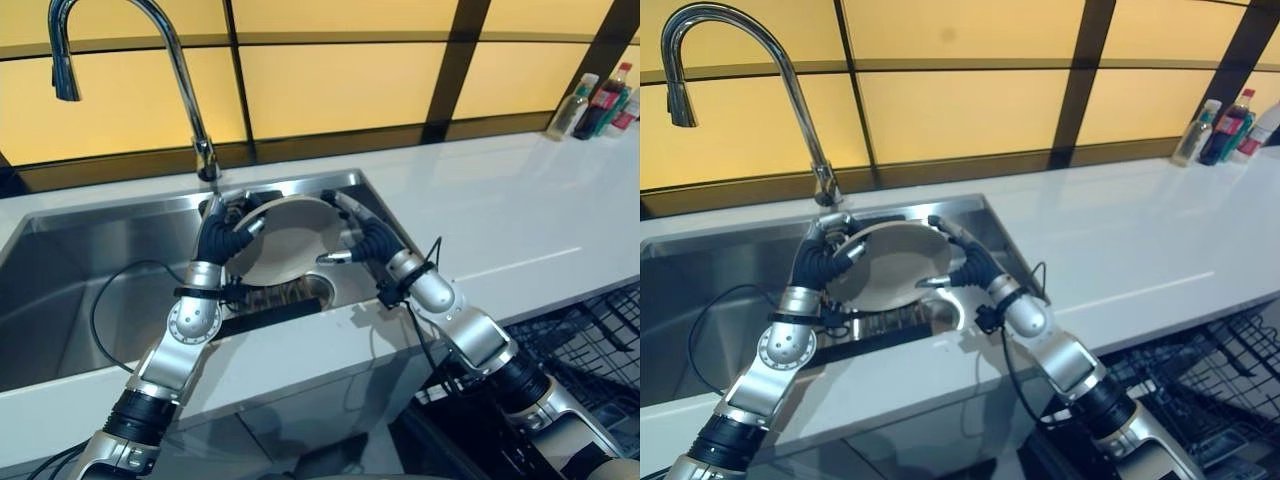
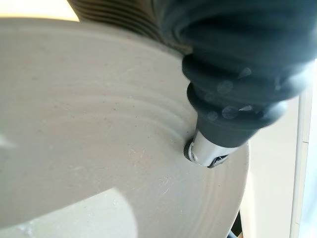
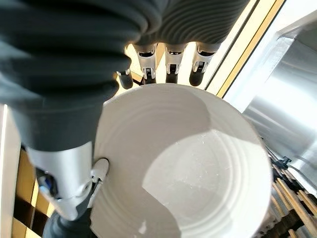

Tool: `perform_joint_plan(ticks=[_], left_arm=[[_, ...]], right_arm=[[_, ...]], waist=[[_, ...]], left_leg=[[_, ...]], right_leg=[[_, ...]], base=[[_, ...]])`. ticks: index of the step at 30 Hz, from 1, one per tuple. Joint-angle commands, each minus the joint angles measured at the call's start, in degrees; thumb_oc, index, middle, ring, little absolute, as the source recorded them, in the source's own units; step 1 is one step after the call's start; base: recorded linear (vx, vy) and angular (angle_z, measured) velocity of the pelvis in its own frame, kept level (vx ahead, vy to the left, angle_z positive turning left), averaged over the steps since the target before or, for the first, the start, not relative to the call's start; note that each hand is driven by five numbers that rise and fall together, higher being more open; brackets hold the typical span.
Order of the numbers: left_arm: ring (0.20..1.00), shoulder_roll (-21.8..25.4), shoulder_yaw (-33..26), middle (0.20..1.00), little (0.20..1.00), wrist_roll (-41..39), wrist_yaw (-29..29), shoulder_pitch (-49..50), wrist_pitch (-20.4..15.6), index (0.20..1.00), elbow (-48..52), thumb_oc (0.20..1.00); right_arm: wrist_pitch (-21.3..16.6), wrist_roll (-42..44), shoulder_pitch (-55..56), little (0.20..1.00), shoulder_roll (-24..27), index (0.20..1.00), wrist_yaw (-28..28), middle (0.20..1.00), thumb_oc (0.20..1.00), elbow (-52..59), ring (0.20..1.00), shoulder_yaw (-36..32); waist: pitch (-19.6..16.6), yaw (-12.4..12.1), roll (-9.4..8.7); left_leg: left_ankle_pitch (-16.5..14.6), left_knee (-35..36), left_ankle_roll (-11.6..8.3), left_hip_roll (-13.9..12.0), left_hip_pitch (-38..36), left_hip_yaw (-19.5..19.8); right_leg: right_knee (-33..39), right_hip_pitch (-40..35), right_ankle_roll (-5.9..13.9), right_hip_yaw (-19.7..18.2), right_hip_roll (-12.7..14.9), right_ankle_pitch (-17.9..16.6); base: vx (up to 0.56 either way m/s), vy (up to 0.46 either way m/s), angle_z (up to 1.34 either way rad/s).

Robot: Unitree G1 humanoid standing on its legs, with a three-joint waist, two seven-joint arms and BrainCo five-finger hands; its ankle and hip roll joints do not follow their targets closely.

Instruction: Pick up plates and place into dishwasher.

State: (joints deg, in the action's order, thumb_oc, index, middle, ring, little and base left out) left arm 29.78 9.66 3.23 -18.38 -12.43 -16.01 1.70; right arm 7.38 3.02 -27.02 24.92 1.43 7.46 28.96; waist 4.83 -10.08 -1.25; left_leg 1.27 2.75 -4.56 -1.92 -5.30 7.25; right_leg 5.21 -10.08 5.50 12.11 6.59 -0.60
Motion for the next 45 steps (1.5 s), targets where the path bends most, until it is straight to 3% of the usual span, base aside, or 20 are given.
perform_joint_plan(ticks=[1, 9, 24, 29, 37, 45], left_arm=[[0.2, 0.7, -2.7, 0.2, 0.2, -0.4, -0.5, -4.1, -2.8, 0.2, 0.5, 0.2], [0.2, 0.6, -2.4, 0.2, 0.2, 1.3, 1.4, -2.5, -4.6, 0.2, 0.5, 0.2], [0.2, 4.0, -3.9, 0.2, 0.2, 0.7, 5.5, -0.2, -5.8, 0.2, 2.7, 0.2], [0.2, 3.6, -2.8, 0.2, 0.2, 0.4, 6.4, -1.2, -6.3, 0.2, 3.1, 0.2], [0.2, 2.8, 1.2, 0.2, 0.2, 0.4, 9.6, -5.2, -6.0, 0.2, 2.7, 0.2], [0.2, 1.5, 4.1, 0.2, 0.2, -0.4, 10.9, -6.7, -5.2, 0.2, 2.5, 0.2]], right_arm=[[0.1, -2.8, -1.4, 1.0, 2.8, 1.0, -0.2, 1.0, 1.0, 0.0, 1.0, 0.6], [-1.9, 0.6, -0.7, 1.0, 0.6, 1.0, -13.2, 1.0, 1.0, -2.1, 1.0, -4.8], [-2.9, 1.7, 3.3, 1.0, 1.9, 1.0, -19.0, 1.0, 1.0, -3.4, 1.0, -10.6], [-2.7, 2.6, 3.1, 1.0, 1.3, 1.0, -15.4, 1.0, 1.0, -3.8, 1.0, -9.2], [-5.9, 16.4, 0.3, 1.0, 0.7, 1.0, 4.6, 1.0, 1.0, -3.2, 1.0, -2.9], [-5.0, 17.7, -2.6, 1.0, -1.5, 1.0, 9.2, 1.0, 1.0, -4.4, 1.0, 1.4]], waist=[[-3.3, 0.6, -0.76], [-3.1, 0.6, -0.4], [-3.6, 0.9, 1.09], [-3.8, 1.0, 1.2], [-3.4, 0.7, 0.19], [-3.4, 0.2, -0.5]], left_leg=[[-3.5, 0.8, 2.66, 2.4, 0.3, -3.1], [-3.6, 0.9, 2.71, 2.2, 0.3, -3.5], [-3.5, 1.2, 2.72, 2.1, 0.0, -3.8], [-3.6, 0.9, 2.74, 2.2, 0.2, -3.4], [-3.8, 0.2, 2.66, 2.3, 0.3, -2.9], [-3.9, 0.2, 2.7, 2.2, 0.0, -2.8]], right_leg=[[-2.3, 2.0, -0.63, 2.2, -1.8, 4.1], [-2.1, 2.2, -0.64, 2.3, -1.8, 3.9], [-1.9, 2.0, -0.27, 2.1, -1.3, 3.7], [-1.9, 2.2, -0.3, 1.6, -1.3, 3.7], [-1.7, 1.9, -0.46, 1.9, -1.4, 3.6], [-1.7, 1.7, -0.69, 2.0, -1.7, 3.7]], base=[[0.0, -0.006, 0.06], [0.01, 0.011, 0.06], [0.0, 0.009, 0.01], [0.02, 0.005, 0.01], [0.01, -0.006, 0.0], [0.02, -0.008, 0.03]])
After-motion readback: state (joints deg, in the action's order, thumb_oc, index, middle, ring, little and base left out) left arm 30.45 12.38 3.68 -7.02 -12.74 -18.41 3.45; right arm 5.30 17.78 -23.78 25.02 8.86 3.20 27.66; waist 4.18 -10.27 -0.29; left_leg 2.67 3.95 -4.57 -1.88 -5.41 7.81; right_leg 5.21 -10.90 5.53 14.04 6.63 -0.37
